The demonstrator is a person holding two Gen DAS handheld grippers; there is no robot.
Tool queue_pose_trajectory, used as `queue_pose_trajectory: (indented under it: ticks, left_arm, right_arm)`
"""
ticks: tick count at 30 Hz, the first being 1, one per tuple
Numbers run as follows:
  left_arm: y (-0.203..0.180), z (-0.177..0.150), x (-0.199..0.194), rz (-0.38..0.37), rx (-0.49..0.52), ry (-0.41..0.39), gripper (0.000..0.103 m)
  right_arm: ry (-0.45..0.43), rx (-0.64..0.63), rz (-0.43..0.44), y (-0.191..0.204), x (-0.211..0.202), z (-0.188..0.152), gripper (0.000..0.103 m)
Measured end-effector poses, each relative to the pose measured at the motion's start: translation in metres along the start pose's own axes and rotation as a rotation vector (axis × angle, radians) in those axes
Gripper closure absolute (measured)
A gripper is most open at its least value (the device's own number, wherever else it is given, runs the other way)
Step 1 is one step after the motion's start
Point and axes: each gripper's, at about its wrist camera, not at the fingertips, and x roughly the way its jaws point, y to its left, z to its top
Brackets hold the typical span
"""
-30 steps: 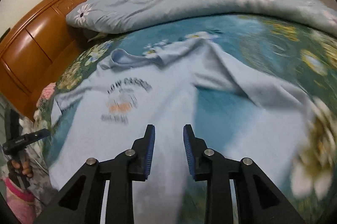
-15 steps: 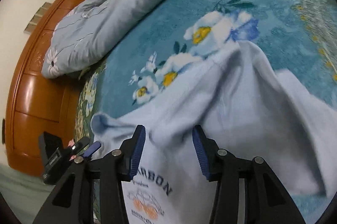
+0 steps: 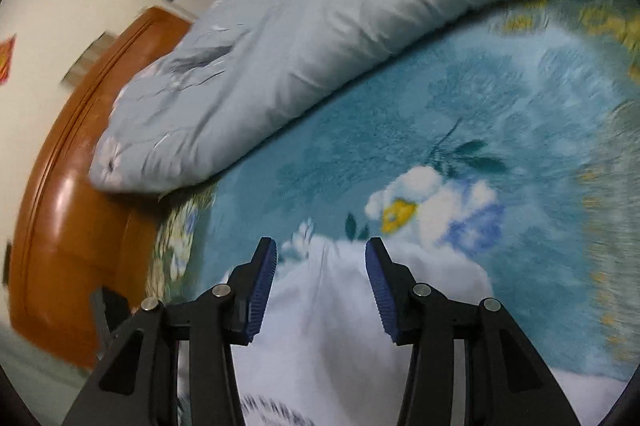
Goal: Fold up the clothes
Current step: 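Grasp the sleeve cuff with the right gripper and lift it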
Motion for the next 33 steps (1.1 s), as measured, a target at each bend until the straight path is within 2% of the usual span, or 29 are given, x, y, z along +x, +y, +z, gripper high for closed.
queue_pose_trajectory:
  ticks: [4, 7, 10, 12, 15, 18, 21, 24, 26, 27, 28, 31, 33]
  left_arm:
    - [-0.019, -0.038, -0.036, 0.061, 0.098, -0.062, 0.038]
    - [-0.031, -0.07, -0.061, 0.081, 0.131, -0.129, 0.037]
    - [-0.029, -0.107, -0.083, 0.063, 0.113, -0.177, 0.036]
    - [-0.029, -0.128, -0.088, 0.05, 0.102, -0.16, 0.036]
    - [-0.034, -0.159, -0.09, 0.045, 0.099, -0.125, 0.036]
    - [-0.045, -0.177, -0.09, 0.055, 0.121, -0.094, 0.036]
    - [-0.069, -0.188, -0.095, 0.111, 0.193, -0.108, 0.036]
    - [-0.103, -0.198, -0.105, 0.204, 0.31, -0.162, 0.036]
    - [-0.122, -0.204, -0.109, 0.272, 0.376, -0.197, 0.033]
    - [-0.13, -0.207, -0.111, 0.295, 0.401, -0.21, 0.033]
    - [-0.136, -0.21, -0.113, 0.309, 0.42, -0.221, 0.032]
    - [-0.153, -0.217, -0.117, 0.326, 0.466, -0.241, 0.03]
    - [-0.161, -0.221, -0.117, 0.308, 0.487, -0.228, 0.029]
  right_arm:
    - [-0.031, -0.169, -0.156, -0.002, -0.067, -0.032, 0.055]
    - [-0.045, -0.267, -0.287, -0.015, -0.118, -0.072, 0.055]
    - [0.023, -0.383, -0.363, -0.03, -0.149, -0.122, 0.052]
    - [0.079, -0.463, -0.406, -0.038, -0.156, -0.155, 0.052]
    - [0.143, -0.542, -0.414, -0.046, -0.151, -0.193, 0.051]
    - [0.185, -0.595, -0.432, -0.052, -0.14, -0.213, 0.048]
    - [0.154, -0.673, -0.475, -0.047, -0.136, -0.221, 0.048]
    - [0.126, -0.649, -0.478, -0.05, -0.135, -0.217, 0.048]
    - [0.101, -0.591, -0.48, -0.056, -0.137, -0.212, 0.061]
    - [0.086, -0.565, -0.496, -0.058, -0.139, -0.209, 0.082]
    - [0.076, -0.535, -0.504, -0.061, -0.141, -0.206, 0.098]
    - [0.089, -0.419, -0.403, -0.075, -0.153, -0.193, 0.098]
    - [0.085, -0.358, -0.327, -0.08, -0.165, -0.183, 0.099]
